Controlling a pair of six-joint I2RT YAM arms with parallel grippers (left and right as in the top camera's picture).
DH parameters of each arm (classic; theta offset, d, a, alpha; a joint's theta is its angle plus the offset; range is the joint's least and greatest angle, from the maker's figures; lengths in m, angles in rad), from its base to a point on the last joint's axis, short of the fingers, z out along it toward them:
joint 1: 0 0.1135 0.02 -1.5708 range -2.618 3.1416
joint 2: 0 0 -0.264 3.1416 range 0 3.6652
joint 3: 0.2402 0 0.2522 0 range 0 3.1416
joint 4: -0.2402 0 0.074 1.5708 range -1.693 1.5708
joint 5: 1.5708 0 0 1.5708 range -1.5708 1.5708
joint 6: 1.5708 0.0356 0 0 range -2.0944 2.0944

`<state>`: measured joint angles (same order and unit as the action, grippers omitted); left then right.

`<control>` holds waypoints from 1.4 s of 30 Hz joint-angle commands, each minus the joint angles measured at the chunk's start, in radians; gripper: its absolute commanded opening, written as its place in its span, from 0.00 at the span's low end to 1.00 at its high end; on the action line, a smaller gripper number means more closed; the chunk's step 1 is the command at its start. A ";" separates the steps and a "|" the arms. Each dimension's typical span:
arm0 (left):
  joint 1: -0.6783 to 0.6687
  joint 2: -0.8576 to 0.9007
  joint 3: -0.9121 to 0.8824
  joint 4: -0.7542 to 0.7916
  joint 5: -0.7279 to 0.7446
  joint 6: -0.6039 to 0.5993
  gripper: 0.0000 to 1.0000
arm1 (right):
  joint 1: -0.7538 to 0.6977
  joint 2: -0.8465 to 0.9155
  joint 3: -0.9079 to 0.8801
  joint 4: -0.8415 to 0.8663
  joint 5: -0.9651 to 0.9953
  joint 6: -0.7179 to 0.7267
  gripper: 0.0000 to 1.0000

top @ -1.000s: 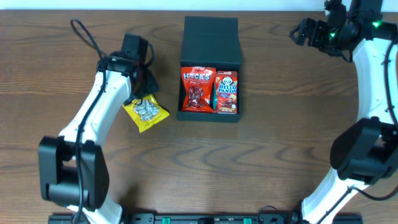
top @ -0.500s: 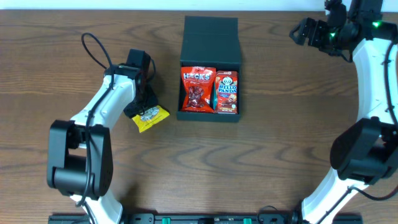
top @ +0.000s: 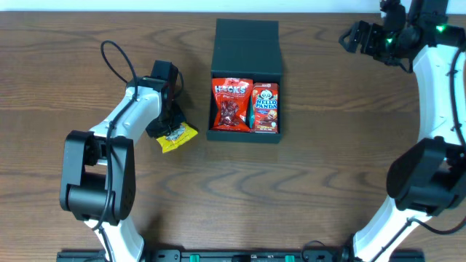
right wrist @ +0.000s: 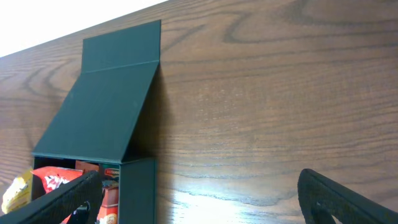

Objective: Pack container

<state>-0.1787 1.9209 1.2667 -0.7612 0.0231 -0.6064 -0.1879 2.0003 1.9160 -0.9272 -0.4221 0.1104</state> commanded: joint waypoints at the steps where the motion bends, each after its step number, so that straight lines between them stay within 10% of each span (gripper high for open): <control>1: 0.002 0.034 -0.008 0.000 -0.004 0.000 0.06 | 0.006 -0.013 0.021 0.000 -0.001 0.001 0.99; 24: -0.001 -0.183 0.280 -0.049 -0.090 0.127 0.06 | 0.006 -0.013 0.021 0.022 -0.001 0.024 0.99; 25: -0.001 -0.177 0.277 -0.050 -0.090 0.127 0.11 | 0.006 -0.013 0.021 0.022 -0.001 0.024 0.99; 27: -0.001 -0.157 0.268 -0.049 -0.089 0.127 0.67 | 0.006 -0.013 0.021 0.021 -0.001 0.024 0.99; 29: -0.001 -0.122 0.260 -0.050 -0.077 0.127 0.95 | 0.006 -0.013 0.021 0.021 -0.001 0.024 0.99; 42: 0.002 0.113 0.259 -0.076 0.008 0.085 0.95 | 0.006 -0.013 0.021 0.014 -0.001 0.024 0.99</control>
<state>-0.1787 2.0098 1.5284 -0.8291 0.0051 -0.5011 -0.1879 2.0003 1.9160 -0.9115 -0.4221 0.1253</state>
